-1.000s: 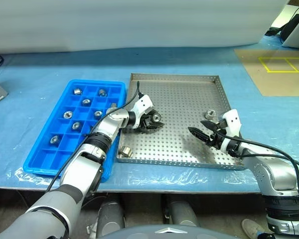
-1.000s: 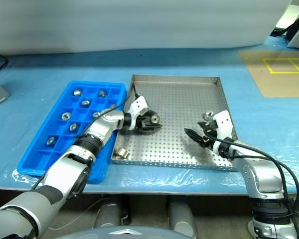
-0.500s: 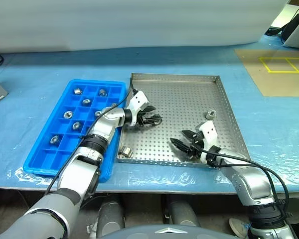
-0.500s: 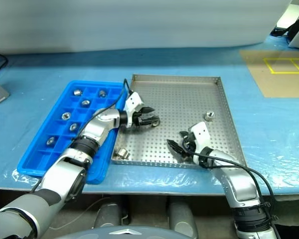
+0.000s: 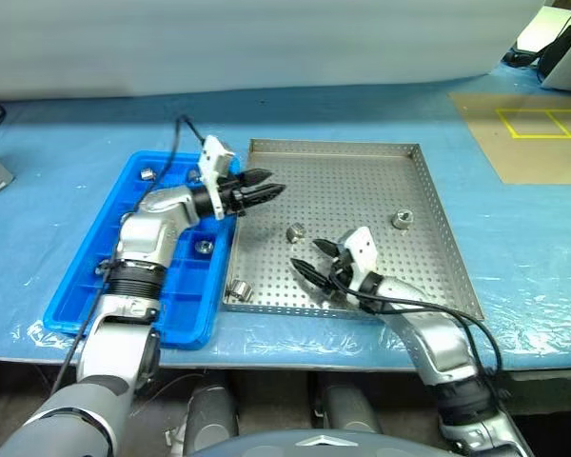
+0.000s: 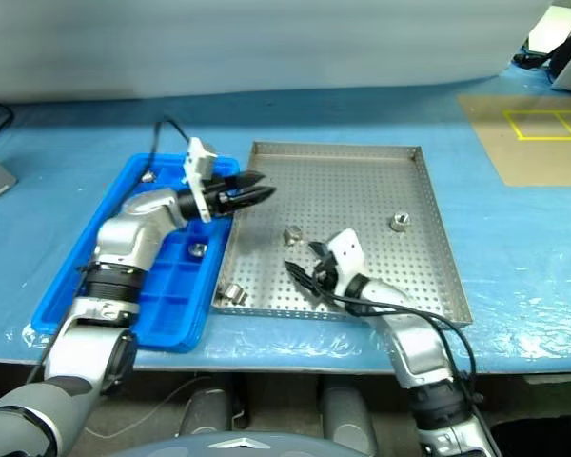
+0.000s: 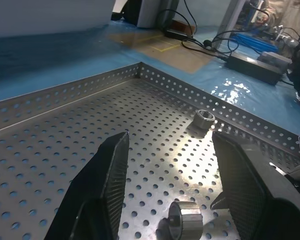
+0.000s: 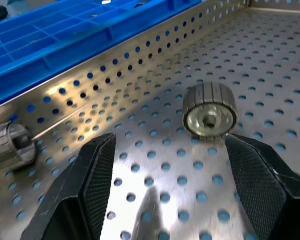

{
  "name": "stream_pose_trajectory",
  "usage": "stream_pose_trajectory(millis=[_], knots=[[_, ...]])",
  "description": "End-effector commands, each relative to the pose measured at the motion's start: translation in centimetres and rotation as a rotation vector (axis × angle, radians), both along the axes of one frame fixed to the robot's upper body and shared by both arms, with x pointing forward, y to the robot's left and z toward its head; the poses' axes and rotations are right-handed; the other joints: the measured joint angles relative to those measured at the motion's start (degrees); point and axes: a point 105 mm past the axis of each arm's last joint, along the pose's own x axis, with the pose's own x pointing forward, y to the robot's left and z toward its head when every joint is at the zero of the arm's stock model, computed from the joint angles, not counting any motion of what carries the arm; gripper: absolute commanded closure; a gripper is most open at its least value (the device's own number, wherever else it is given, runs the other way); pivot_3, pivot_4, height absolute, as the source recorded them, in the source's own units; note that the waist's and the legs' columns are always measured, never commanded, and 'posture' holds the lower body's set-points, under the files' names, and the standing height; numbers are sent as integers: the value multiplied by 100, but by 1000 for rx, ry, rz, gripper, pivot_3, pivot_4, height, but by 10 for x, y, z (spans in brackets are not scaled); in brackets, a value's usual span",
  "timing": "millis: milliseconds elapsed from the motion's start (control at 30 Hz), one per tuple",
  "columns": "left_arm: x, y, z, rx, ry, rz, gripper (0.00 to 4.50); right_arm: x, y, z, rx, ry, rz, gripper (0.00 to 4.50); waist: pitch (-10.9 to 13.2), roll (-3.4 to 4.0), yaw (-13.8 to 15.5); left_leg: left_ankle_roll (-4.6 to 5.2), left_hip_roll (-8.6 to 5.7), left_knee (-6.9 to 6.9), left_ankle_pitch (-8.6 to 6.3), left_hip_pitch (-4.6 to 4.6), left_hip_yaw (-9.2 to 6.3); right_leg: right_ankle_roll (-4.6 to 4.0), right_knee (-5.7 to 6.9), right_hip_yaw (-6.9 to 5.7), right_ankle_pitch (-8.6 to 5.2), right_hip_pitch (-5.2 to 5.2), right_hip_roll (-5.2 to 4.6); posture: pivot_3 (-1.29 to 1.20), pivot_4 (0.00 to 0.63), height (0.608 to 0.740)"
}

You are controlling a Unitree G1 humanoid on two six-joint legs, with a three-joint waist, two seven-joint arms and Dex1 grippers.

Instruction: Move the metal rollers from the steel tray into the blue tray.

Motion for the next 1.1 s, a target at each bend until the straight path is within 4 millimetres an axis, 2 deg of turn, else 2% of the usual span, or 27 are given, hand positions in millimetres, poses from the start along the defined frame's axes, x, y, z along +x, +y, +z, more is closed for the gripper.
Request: stream_pose_trajectory(millis=[33, 100, 167, 367, 500, 600, 700, 800, 867, 900, 1000, 1100], knots=[[-7, 7, 3, 3, -10, 11, 1731, 45, -36, 24, -44, -70, -55, 888, 5, 6, 1, 2, -1, 5, -1, -2, 0, 0, 0, 2, 0, 1, -2, -285, 150, 740], [-11, 11, 1, 16, -9, 14, 1731, 62, -42, 36, -65, -86, -76, 888, 9, 12, 26, 9, -3, 22, -5, -14, 2, 0, 5, 4, 2, 1, -14, -274, 150, 740], [-16, 15, 1, 23, -11, 11, 1731, 67, -40, 35, -101, -89, -82, 888, 8, 10, 40, 11, -3, 23, -6, -15, 8, 0, 5, 0, 2, 2, -13, -265, 150, 740], [-35, 26, -6, 60, 8, -15, 1731, 65, -26, 33, -81, -67, -45, 888, 6, 7, 25, 15, 10, -7, 8, -16, 4, -2, 10, -16, 1, -12, 9, -247, 150, 740], [-31, 38, -1, 64, 2, 28, 1731, 64, -19, 36, -72, -73, -39, 888, 6, 7, 30, 2, 6, -3, 0, -18, 4, -3, 9, -14, 0, -13, 6, -246, 150, 740], [-27, 44, 4, 63, -10, 44, 1731, 69, -19, 49, -48, -104, -53, 888, 7, 7, 31, -7, 6, 6, 5, -12, 4, -3, 14, -11, 0, -8, 5, -248, 150, 740], [-27, 44, 8, 64, -21, 39, 1731, 70, -25, 72, -1, -148, -56, 888, 7, 8, 36, -8, 3, 20, 6, -4, 5, -2, 32, -3, 0, -4, 1, -250, 150, 740], [-22, 42, 7, 69, -21, 52, 1731, 76, -48, 94, 21, -200, -110, 888, 7, 8, 53, -9, 3, 19, 7, 0, 5, -2, 34, -1, 1, -2, 1, -250, 150, 740], [-20, 39, 4, 74, -20, 50, 1731, 82, -61, 97, -7, -209, -149, 888, 7, 8, 61, -9, 3, 18, 7, -1, 5, -2, 34, -2, 1, -2, 2, -267, 150, 740], [-20, 36, 3, 64, -19, 39, 1731, 84, -58, 95, -11, -204, -146, 888, 7, 7, 57, -9, 1, 18, 7, -1, 6, -2, 33, -1, 1, -2, 2, -271, 150, 740], [-20, 30, 4, 46, -22, 26, 1731, 85, -33, 89, 5, -184, -89, 888, 7, 7, 5, -9, 4, 18, 7, 0, 6, -2, 32, -1, 1, -2, 6, -271, 150, 740], [-18, 32, 5, 35, -23, 44, 1731, 97, -11, 86, 18, -181, -94, 888, 7, 8, -40, -13, 14, 16, 10, 2, 7, -3, 42, 1, 0, -12, 14, -261, 150, 740]])
